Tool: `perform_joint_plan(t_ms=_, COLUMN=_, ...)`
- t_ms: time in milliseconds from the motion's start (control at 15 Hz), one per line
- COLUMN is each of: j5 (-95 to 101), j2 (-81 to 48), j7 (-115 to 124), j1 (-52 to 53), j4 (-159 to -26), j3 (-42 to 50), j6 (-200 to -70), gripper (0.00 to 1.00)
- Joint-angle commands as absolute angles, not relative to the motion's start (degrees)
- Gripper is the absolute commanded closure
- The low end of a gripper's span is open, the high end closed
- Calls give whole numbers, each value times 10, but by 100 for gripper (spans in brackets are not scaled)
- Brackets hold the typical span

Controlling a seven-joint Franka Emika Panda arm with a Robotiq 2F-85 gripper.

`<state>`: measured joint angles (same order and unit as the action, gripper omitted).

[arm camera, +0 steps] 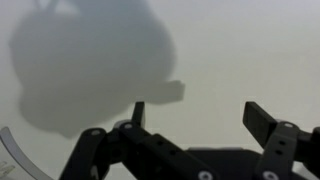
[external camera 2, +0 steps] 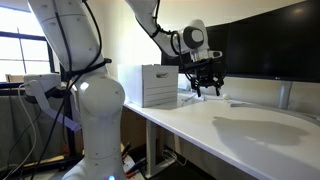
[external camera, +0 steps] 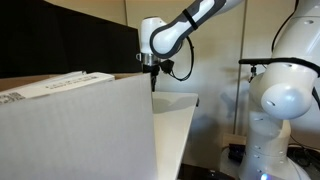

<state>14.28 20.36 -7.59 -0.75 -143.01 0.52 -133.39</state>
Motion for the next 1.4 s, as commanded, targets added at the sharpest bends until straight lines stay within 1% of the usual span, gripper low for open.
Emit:
perform_joint_plan(t_ms=0, j5=135, j2=225, j7=-91, j1=0, j4=-1421, j3=6, j6=-1325, gripper=0)
perform_joint_plan(t_ms=267, j5=119, j2=251, j7=-103, j1=12, j4=-1411, j3=10, j6=-1315, gripper=0)
perform_joint_plan(t_ms=667, j5=113, j2=309, j7=-158, j1=40, j4=-1400, j3=12, j6=-1251, gripper=0)
perform_joint_plan(t_ms=1000, j5=123, j2=316, j7=-226, j1=80, j4=-1335, j3=1, j6=-1158, gripper=0)
perform_joint_plan(t_ms=1333, j5=118, j2=304, j7=-295, j1=119, j4=-1269, j3=-3, j6=-1124, gripper=0)
